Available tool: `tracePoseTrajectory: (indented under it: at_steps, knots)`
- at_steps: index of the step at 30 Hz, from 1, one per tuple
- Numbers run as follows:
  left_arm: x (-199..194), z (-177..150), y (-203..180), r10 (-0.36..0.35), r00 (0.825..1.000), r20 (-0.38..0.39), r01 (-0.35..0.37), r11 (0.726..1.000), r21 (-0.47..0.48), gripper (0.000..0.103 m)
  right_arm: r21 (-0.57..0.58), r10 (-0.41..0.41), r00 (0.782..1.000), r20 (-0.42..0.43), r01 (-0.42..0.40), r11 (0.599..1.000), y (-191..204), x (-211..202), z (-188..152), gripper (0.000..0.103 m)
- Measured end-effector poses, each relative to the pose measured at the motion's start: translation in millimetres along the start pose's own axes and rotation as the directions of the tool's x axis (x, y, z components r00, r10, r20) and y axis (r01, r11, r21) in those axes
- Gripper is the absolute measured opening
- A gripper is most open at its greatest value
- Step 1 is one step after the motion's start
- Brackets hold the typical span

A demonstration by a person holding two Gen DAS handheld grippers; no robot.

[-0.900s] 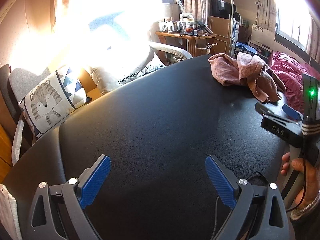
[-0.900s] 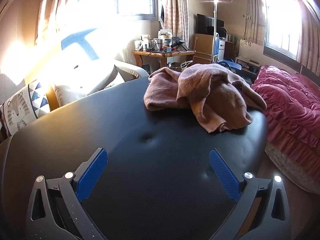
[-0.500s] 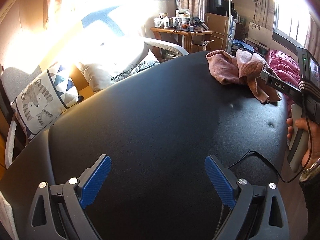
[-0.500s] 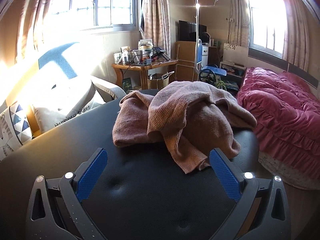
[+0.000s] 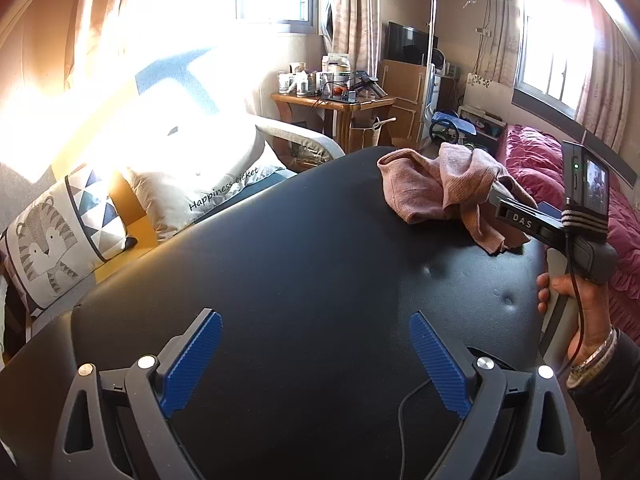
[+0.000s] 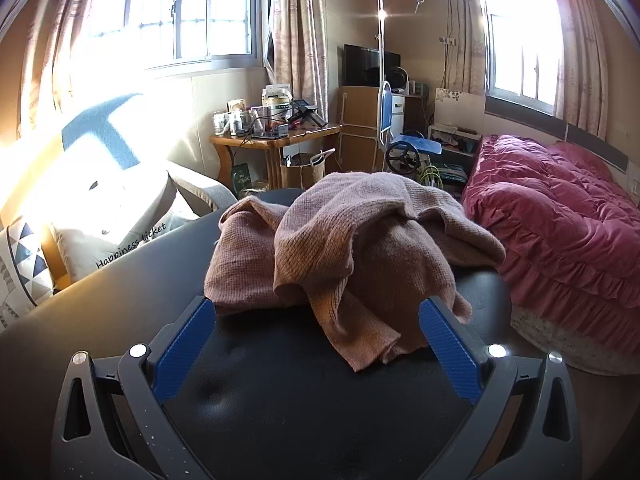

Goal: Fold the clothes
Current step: 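Reach the right gripper to the pink sweater and grasp its edge, then lift the pink sweater with the right gripper and drag it across the table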

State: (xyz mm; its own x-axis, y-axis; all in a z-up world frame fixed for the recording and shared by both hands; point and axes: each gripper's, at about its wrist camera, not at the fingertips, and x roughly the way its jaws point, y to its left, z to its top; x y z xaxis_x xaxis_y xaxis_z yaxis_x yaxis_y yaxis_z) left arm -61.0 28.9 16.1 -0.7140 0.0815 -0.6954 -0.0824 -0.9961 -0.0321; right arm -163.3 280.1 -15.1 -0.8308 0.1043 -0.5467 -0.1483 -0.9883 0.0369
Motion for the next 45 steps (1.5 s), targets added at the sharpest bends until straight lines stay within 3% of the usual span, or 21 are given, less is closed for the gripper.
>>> tracePoseTrajectory:
  at_steps: [11, 16, 20, 23, 24, 25, 27, 30, 35, 45]
  knots:
    - [4.3, -1.6, 3.5, 0.019, 1.000, -0.007, -0.019, 1.000, -0.022, 0.097, 0.063, -0.045, 0.994, -0.095, 0.051, 0.997, -33.8, 97.8, 55.9, 0.103]
    - [7.7, -2.1, 6.4, 0.026, 0.999, -0.021, -0.027, 0.999, -0.033, 0.097, 0.022, -0.067, 0.988, -0.139, 0.070, 0.997, -30.6, 127.8, 60.3, 0.103]
    - [5.9, -5.0, 11.2, 0.031, 0.999, -0.033, -0.032, 0.998, -0.045, 0.097, 0.068, -0.009, 0.980, -0.199, 0.023, 0.997, -34.1, 151.5, 53.8, 0.102]
    - [4.5, -9.3, 16.6, 0.039, 0.998, -0.042, -0.042, 0.997, -0.063, 0.097, 0.074, -0.001, 0.974, -0.225, 0.018, 0.997, -42.1, 161.2, 53.5, 0.081]
    - [5.1, -11.3, 18.8, 0.042, 0.998, -0.048, -0.045, 0.997, -0.070, 0.097, 0.068, 0.005, 0.973, -0.231, 0.010, 0.998, -43.6, 162.7, 53.4, 0.068]
    - [5.7, -13.4, 21.0, 0.044, 0.997, -0.055, -0.049, 0.996, -0.078, 0.097, 0.056, 0.011, 0.971, -0.237, 0.003, 0.998, -43.5, 163.7, 54.1, 0.047]
    - [5.4, -15.9, 25.1, 0.048, 0.997, -0.064, -0.054, 0.994, -0.091, 0.097, 0.040, 0.017, 0.969, -0.245, -0.008, 0.999, -41.2, 162.1, 54.6, 0.020]
    - [5.0, -19.7, 31.2, 0.054, 0.996, -0.076, -0.062, 0.992, -0.111, 0.097, 0.008, 0.033, 0.975, -0.220, -0.032, 0.999, -33.8, 150.7, 54.3, 0.013]
    - [0.9, -25.1, 39.9, 0.068, 0.994, -0.087, -0.080, 0.988, -0.135, 0.097, -0.125, 0.076, 0.985, -0.156, -0.095, 0.988, 2.4, 111.8, 55.6, 0.012]
    - [-26.9, -37.7, 57.6, 0.123, 0.988, -0.096, -0.140, 0.973, -0.183, 0.097, -0.292, 0.215, 0.973, -0.082, -0.230, 0.928, 74.1, 20.0, 47.2, 0.011]
